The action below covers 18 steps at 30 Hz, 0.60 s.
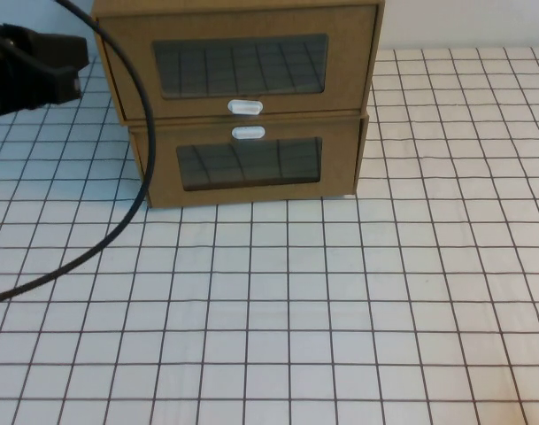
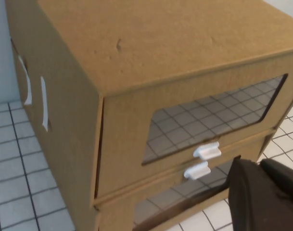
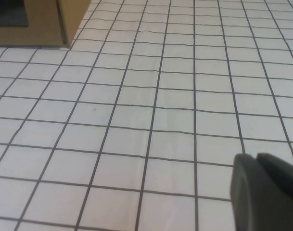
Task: Open the shoe box
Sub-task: 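Pull the top drawer of the cardboard box fully open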
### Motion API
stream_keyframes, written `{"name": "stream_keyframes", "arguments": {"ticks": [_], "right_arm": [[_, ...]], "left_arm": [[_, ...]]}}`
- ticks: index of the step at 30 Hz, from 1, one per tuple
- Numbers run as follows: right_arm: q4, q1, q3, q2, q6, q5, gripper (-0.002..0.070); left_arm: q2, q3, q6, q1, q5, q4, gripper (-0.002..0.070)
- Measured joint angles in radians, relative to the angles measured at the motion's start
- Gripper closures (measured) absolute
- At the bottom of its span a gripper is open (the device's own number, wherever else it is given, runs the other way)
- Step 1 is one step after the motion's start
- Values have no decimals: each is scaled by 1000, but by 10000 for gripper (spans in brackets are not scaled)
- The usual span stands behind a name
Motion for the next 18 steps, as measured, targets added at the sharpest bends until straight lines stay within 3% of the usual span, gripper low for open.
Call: {"name": "stream_keyframes", "arguments": {"ticks": [8, 13, 18], "right_arm": [[47, 0, 0, 0, -2, -130, 689], [338, 0, 0, 0, -2, -280, 689], [498, 0, 0, 0, -2, -365, 689]], "left_arm": [[165, -228, 22, 0, 121, -13, 677], [304, -448, -1, 0, 205, -13, 677], [441, -658, -41, 0, 299, -13, 677]]}}
